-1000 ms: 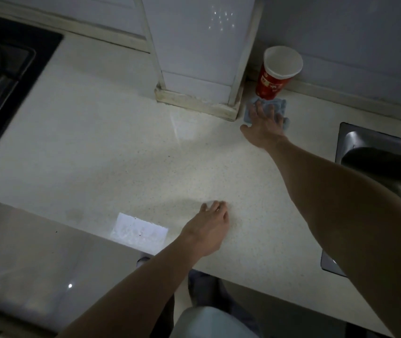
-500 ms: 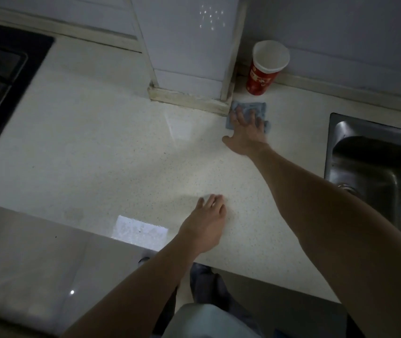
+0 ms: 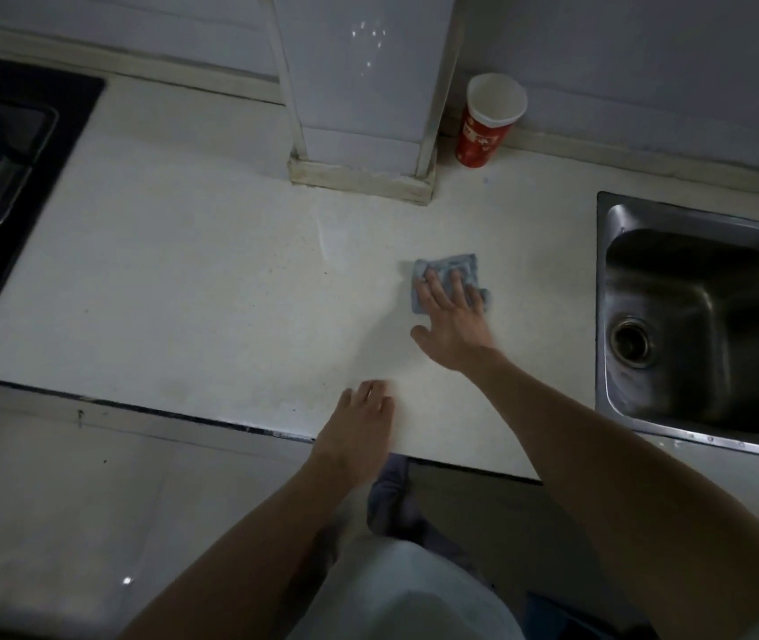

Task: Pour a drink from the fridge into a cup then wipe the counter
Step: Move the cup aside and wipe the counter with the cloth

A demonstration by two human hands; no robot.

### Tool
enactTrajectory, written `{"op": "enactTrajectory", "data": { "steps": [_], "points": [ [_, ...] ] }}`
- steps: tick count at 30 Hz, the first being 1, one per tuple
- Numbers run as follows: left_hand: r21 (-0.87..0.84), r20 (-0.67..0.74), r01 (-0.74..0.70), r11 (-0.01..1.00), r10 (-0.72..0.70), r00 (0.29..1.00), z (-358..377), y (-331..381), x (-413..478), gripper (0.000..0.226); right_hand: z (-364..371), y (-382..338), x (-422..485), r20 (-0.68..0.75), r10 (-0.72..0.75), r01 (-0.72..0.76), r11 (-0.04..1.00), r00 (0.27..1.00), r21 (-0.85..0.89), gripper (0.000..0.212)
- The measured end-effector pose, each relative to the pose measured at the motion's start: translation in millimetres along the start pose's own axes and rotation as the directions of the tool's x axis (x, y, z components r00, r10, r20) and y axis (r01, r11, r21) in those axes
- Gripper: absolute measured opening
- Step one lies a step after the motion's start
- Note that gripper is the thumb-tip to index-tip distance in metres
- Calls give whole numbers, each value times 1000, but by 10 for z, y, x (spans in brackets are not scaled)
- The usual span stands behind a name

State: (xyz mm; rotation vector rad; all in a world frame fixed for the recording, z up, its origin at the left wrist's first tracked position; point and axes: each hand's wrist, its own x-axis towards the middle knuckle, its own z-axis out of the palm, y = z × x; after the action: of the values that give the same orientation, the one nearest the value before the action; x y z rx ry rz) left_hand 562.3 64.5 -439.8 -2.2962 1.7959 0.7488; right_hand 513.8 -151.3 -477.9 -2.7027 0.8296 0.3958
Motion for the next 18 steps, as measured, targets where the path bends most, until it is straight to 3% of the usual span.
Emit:
{"op": "enactTrajectory", "data": {
  "steps": [3, 10, 18],
  "points": [
    [-80, -22, 8, 997, -10, 1000, 60, -130, -203, 49, 217, -261, -389, 1, 43, -43, 999, 999, 0, 82],
    [-1, -93, 3, 1000, -3, 996, 240, -442, -529, 54, 636, -931, -1217, -2, 140, -140, 990, 990, -1, 82],
    [-1, -41, 61, 998, -61, 997, 396, -957, -847, 69, 864, -1546, -1396, -28, 253, -249, 963, 967, 97, 82]
  ]
}}
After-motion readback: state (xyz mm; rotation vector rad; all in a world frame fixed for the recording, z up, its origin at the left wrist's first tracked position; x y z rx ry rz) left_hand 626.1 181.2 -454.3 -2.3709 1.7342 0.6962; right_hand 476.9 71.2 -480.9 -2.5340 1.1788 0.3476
